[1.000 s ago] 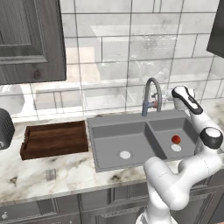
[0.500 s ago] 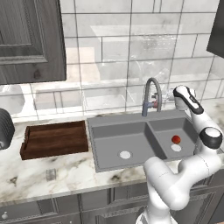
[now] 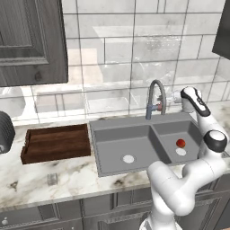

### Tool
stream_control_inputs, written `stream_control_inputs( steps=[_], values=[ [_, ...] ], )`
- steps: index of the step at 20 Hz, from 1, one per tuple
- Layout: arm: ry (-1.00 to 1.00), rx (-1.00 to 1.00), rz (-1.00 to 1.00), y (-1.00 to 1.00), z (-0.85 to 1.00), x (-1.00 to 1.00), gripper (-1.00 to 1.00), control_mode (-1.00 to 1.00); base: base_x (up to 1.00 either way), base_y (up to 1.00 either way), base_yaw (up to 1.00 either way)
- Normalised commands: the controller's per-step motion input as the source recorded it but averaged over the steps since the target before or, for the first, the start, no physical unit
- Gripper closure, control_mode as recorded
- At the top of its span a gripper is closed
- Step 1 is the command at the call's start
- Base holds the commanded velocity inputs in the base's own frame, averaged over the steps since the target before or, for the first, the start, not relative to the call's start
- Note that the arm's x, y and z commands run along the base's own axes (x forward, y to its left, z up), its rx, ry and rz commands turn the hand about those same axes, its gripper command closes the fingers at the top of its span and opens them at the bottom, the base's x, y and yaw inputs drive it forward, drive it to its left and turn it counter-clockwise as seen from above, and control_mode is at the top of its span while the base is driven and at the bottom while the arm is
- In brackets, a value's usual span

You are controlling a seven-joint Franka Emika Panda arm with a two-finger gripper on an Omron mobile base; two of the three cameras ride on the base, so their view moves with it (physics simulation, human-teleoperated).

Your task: Pick up all produce items and place them in the sink. Turn on the sink faucet to wash them. Then turn the sink off and put them in the tray.

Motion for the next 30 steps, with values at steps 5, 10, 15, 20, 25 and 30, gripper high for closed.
stream_control_inputs(
  steps=[5, 10, 15, 20, 25, 30],
  values=[
    [0.00, 0.00, 0.09, -0.37, 0.25, 0.16, -1.00, -1.00, 0.00, 0.00, 0.00],
    [0.00, 0.00, 0.09, -0.37, 0.34, 0.10, -1.00, -1.00, 0.00, 0.00, 0.00],
    [-0.04, 0.00, 0.07, -0.34, 0.33, 0.00, -1.00, -1.00, 0.00, 0.00, 0.00],
    [-0.19, 0.00, 0.00, -0.15, 0.35, -0.27, -1.00, -1.00, 0.00, 0.00, 0.00],
    [-0.25, 0.00, 0.00, -0.12, 0.42, -0.44, -1.00, -1.00, 0.00, 0.00, 0.00],
    [-0.26, 0.00, -0.02, 0.00, 0.47, -0.68, -1.00, -1.00, 0.00, 0.00, 0.00]
  ],
)
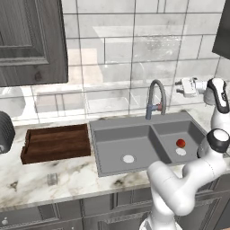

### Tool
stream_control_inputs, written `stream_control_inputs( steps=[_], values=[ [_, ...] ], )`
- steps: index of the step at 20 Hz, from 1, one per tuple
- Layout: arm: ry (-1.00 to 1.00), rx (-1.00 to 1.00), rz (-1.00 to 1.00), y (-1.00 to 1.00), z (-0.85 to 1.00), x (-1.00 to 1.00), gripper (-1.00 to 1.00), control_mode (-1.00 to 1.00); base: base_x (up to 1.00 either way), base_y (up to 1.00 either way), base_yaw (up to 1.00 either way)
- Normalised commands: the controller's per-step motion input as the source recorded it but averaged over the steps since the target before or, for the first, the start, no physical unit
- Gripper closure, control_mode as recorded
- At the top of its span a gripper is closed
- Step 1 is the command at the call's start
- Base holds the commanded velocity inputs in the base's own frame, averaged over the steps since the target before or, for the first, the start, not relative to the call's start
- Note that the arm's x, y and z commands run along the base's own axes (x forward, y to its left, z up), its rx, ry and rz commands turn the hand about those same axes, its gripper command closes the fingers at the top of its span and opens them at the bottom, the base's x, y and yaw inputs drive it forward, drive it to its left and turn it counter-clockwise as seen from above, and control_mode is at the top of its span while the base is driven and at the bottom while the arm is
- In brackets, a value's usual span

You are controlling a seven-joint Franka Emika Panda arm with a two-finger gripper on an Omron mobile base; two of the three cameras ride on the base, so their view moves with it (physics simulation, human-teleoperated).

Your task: Pick up all produce items and place them in the sink. Turn on the sink faucet to wash them. Then turn the sink off and put them in the tray.

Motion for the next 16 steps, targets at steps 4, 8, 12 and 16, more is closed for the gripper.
stream_control_inputs(
  steps=[4, 8, 12, 16],
  values=[
    [-0.24, -0.02, -0.05, 0.00, 0.51, -0.75, -1.00, -1.00, 0.00, 0.00, 0.00],
    [-0.19, -0.01, -0.06, 0.00, 0.42, -0.79, -1.00, -1.00, 0.00, 0.00, 0.00],
    [-0.12, 0.00, -0.09, 0.08, 0.37, -0.74, -1.00, -1.00, 0.00, 0.00, 0.00],
    [-0.08, 0.00, -0.13, 0.17, 0.33, -0.72, -1.00, -1.00, 0.00, 0.00, 0.00]
  ],
)
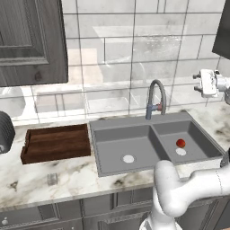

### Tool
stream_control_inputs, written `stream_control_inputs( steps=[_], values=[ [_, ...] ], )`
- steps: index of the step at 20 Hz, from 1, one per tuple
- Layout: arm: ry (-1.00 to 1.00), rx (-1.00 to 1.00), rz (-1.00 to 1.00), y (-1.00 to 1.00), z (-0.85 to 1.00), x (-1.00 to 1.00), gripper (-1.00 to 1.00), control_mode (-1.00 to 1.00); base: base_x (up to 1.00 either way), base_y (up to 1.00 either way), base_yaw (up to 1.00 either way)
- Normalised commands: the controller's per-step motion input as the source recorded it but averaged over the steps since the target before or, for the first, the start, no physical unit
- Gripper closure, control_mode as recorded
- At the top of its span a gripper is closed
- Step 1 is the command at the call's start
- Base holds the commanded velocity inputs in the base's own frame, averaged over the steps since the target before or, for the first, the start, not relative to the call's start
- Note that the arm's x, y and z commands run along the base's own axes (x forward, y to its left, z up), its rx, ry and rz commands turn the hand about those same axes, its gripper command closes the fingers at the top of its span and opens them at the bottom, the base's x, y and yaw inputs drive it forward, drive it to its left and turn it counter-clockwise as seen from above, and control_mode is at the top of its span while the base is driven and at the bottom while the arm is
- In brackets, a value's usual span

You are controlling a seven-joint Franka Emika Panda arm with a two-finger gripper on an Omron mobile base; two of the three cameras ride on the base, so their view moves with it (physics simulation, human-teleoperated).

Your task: Pick up all produce items and place them in the sink. Turn on the sink faucet to wash them. Then turn the sink off and put them in the tray.

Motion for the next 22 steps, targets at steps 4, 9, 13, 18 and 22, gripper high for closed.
stream_control_inputs(
  steps=[4, 9, 13, 18, 22],
  values=[
    [-0.01, 0.00, -0.17, 0.10, 0.30, -0.69, -1.00, -1.00, 0.00, 0.00, 0.00],
    [0.07, 0.00, -0.21, 0.00, 0.20, -0.51, -1.00, -1.00, 0.00, 0.00, 0.00],
    [0.23, -0.06, -0.19, 0.01, 0.03, -0.36, -1.00, -1.00, 0.00, 0.00, 0.00],
    [0.31, -0.07, -0.18, 0.05, 0.00, -0.24, -1.00, -1.00, 0.00, 0.00, 0.00],
    [0.32, -0.03, -0.17, 0.00, -0.01, -0.15, -1.00, -1.00, 0.00, 0.00, 0.00]
  ],
)
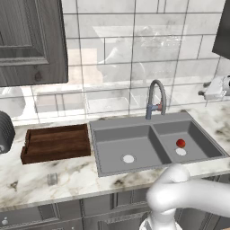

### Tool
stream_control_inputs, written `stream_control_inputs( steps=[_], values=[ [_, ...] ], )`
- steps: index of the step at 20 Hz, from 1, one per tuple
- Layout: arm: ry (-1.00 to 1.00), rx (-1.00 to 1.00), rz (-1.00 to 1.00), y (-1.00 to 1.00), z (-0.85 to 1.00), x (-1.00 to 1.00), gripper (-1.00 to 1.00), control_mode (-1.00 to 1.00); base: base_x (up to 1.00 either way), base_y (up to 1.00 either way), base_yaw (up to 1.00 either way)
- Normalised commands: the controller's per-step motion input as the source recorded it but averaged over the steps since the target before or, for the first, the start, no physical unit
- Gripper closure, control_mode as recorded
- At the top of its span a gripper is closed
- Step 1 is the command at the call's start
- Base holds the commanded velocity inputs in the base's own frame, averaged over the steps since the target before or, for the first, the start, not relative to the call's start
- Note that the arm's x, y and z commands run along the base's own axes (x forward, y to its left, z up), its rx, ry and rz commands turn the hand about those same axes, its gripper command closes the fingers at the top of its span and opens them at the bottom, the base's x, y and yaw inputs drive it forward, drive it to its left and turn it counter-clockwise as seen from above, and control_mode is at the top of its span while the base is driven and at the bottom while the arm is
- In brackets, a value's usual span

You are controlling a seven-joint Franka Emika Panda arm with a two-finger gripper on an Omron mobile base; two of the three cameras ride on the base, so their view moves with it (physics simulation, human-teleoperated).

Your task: Pick up all produce items and place them in the sink. Turn on the sink faucet to wash them. Then turn the sink off and put them in the tray.

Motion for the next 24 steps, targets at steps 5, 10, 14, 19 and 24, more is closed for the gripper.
stream_control_inputs(
  steps=[5, 10, 14, 19, 24],
  values=[
    [0.33, 0.00, -0.17, 0.01, -0.17, -0.08, -1.00, -1.00, 0.00, 0.00, 0.00],
    [0.30, -0.03, -0.16, 0.00, -0.52, -0.01, -1.00, -1.00, 0.00, 0.00, 0.00],
    [0.20, -0.03, -0.07, 0.00, -0.57, 0.00, -1.00, -1.00, 0.00, 0.00, 0.00],
    [0.21, -0.06, -0.03, 0.01, -0.43, 0.01, -1.00, -1.00, 0.00, 0.00, 0.00],
    [0.15, -0.04, -0.01, 0.00, -0.41, 0.00, -1.00, -1.00, 0.00, 0.00, 0.00]
  ],
)
